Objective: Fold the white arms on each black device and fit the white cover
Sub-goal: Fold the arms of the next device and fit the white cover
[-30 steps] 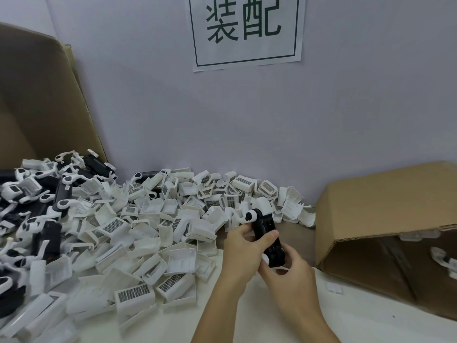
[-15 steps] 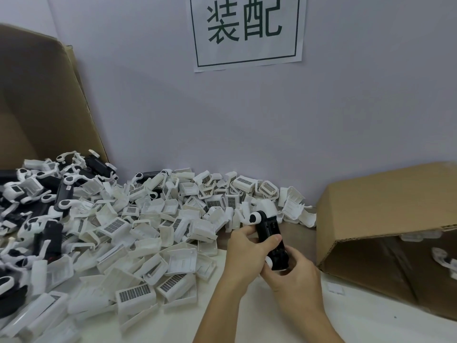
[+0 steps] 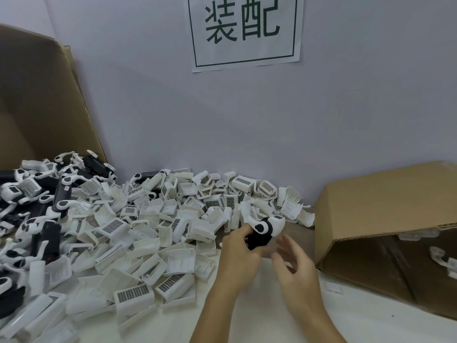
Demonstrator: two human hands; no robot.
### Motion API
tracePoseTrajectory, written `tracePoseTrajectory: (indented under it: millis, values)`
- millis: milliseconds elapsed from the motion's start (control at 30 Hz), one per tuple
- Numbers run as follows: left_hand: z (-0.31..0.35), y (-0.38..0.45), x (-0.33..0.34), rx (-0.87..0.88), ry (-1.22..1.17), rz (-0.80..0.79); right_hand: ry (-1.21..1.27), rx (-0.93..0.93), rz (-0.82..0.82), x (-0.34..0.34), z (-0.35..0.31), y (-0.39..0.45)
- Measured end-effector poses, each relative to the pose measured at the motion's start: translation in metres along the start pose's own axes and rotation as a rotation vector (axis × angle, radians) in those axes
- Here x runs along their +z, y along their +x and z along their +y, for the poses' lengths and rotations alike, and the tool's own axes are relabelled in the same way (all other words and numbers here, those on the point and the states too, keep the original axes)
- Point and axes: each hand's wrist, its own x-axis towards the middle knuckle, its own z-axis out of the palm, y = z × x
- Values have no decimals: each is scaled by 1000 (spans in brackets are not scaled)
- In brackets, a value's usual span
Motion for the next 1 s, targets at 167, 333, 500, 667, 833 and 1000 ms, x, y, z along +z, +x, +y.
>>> tracePoseTrajectory:
  millis: [167, 333, 500, 667, 833, 1000]
  values:
    - [2, -4, -1, 108, 84, -152, 145, -56, -15, -1, -4, -1]
    - [0, -5, 2, 133, 176, -242, 255, 57, 86, -4, -3, 4]
    - [1, -5, 5, 149, 224, -281, 247, 69, 163, -8, -2, 9]
    - [-4, -3, 5, 152, 249, -285, 119, -13, 180, -9, -2, 9]
    - [-5, -3, 6, 150, 258, -301, 122, -25, 157, -8, -5, 8]
    - [-3, -6, 10, 108, 132, -87, 328, 91, 25, -6, -4, 5]
